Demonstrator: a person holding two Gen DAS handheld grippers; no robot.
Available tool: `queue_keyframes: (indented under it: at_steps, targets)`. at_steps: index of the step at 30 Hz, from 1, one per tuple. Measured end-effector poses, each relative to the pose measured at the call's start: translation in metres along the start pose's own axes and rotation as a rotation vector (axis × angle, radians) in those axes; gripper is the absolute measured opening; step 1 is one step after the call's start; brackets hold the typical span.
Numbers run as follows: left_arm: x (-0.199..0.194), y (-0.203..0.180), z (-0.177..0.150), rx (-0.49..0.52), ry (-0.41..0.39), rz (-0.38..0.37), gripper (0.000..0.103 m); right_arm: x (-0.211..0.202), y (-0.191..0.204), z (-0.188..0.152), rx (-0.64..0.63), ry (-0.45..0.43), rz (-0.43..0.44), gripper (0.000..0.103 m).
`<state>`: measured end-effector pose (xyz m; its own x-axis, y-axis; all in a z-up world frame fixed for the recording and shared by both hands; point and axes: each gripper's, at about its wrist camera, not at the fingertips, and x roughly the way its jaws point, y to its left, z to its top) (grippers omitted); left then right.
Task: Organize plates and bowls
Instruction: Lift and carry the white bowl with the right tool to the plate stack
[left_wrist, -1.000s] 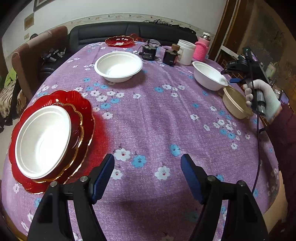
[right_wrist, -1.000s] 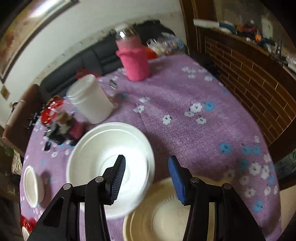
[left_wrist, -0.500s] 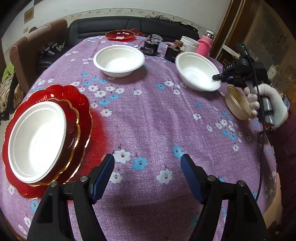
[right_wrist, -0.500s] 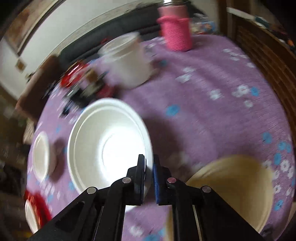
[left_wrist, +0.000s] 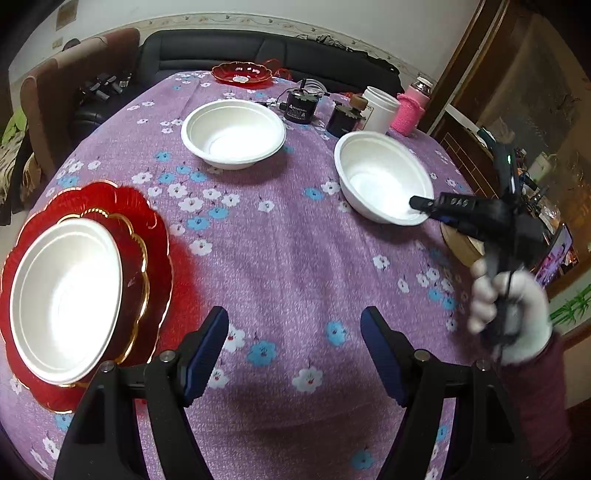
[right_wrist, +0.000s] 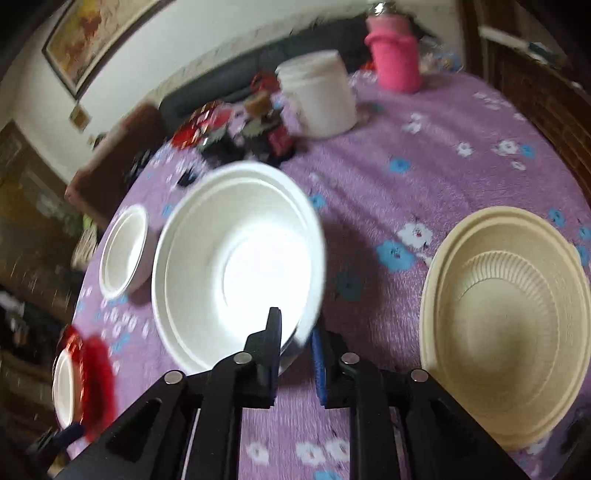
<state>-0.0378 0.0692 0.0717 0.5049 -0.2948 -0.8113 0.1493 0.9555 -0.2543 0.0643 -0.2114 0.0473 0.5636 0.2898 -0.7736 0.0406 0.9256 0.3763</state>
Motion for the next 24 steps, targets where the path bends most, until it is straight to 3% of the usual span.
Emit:
queue_keyframes:
  at_steps: [4, 6, 9, 16, 21, 23, 24]
  targets:
    - [0.002, -0.006, 0.017, -0.010, -0.015, 0.020, 0.073, 0.013, -0.016, -0.012, 0.149, -0.070, 0.084, 0.027]
    - [0.006, -0.012, 0.030, -0.012, -0.034, 0.024, 0.074, 0.020, -0.022, -0.014, 0.177, -0.061, 0.104, 0.020]
    - [0.020, -0.022, 0.050, -0.023, -0.064, 0.027, 0.076, 0.019, -0.021, -0.012, 0.146, -0.069, 0.086, 0.012]
    - [0.092, -0.045, 0.102, -0.050, -0.017, 0.017, 0.076, 0.013, -0.015, -0.013, 0.088, -0.056, 0.112, 0.011]
    - [0.137, -0.053, 0.121, -0.012, 0.019, 0.109, 0.074, 0.017, -0.021, -0.012, 0.104, -0.031, 0.129, 0.011]
    - [0.149, -0.052, 0.124, -0.015, 0.056, 0.083, 0.038, 0.018, -0.023, -0.012, 0.118, -0.025, 0.139, 0.011]
    - [0.152, -0.052, 0.124, -0.014, 0.070, 0.076, 0.014, 0.018, -0.024, -0.012, 0.121, -0.024, 0.141, 0.011]
